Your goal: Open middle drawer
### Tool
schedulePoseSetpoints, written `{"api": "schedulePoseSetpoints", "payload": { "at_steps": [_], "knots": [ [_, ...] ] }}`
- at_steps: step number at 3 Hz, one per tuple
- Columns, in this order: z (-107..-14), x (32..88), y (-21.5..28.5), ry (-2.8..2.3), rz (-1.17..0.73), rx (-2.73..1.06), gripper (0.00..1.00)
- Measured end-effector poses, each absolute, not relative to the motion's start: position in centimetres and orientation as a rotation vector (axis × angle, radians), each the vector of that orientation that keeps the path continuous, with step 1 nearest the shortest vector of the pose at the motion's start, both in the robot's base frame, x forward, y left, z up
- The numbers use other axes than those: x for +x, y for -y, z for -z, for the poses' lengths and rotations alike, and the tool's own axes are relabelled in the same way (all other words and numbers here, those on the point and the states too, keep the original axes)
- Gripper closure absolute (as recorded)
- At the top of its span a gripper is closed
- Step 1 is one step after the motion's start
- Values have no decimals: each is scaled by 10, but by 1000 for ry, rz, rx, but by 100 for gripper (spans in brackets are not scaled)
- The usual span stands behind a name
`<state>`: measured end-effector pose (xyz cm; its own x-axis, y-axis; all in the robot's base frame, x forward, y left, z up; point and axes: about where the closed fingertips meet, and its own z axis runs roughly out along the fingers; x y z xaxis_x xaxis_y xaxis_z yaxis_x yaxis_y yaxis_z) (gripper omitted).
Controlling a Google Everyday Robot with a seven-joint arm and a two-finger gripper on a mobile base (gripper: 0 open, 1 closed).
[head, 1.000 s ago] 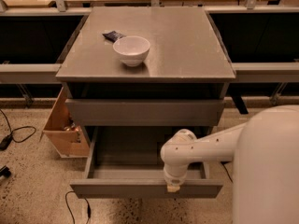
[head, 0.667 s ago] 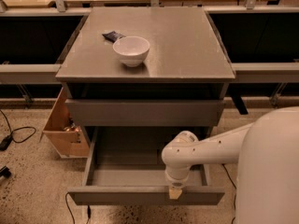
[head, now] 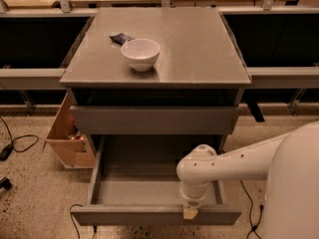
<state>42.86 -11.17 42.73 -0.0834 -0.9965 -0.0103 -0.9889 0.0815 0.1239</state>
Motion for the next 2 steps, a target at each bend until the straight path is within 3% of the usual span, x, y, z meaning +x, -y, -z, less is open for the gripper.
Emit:
{"api": "schedulePoseSetpoints", "payload": {
  "at_steps": [1,2],
  "knots": [
    [-426,402,116,2217,240,2081,100],
    [-426,396,115,2210,263,2086,81]
  ]
}}
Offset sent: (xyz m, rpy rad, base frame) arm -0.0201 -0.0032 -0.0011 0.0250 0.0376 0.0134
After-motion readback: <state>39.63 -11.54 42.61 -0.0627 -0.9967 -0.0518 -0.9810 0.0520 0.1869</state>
